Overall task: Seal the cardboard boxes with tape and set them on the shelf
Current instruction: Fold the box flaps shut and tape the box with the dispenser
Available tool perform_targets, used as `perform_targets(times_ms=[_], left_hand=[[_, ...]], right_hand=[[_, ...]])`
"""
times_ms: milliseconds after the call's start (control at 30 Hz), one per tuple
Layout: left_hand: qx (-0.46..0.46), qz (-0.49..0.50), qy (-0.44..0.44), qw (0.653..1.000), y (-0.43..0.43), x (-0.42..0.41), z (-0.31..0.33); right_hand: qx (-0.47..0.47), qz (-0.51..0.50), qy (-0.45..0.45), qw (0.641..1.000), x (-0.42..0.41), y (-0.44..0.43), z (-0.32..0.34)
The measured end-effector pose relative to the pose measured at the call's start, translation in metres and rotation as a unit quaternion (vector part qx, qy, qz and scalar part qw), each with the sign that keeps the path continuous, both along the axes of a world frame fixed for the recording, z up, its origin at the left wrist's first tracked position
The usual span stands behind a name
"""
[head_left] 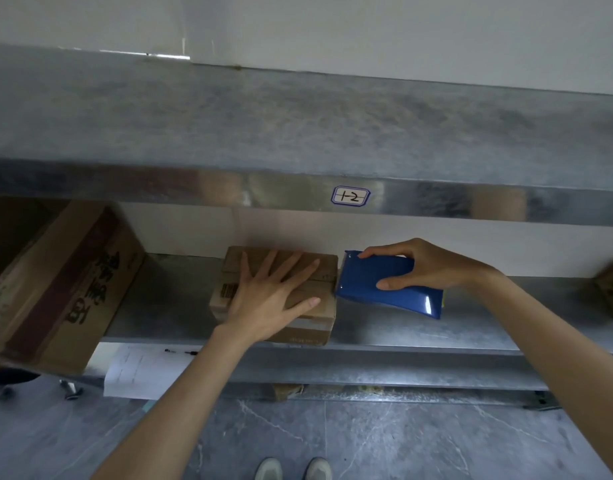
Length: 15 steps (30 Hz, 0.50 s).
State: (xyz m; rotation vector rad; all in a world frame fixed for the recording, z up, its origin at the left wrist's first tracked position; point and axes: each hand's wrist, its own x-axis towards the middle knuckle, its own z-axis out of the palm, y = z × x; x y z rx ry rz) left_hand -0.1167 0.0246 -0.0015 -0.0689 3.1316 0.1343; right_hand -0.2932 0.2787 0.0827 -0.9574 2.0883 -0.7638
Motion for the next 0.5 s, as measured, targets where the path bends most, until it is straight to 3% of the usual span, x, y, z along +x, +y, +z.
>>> perform_targets(times_ms=[500], left_hand=[[0.006,0.007,0.019,1.000,-0.001,0.000,-0.004]], right_hand=[[-0.010,0.030,-0.030,0.999,-0.013,0.019,-0.001]])
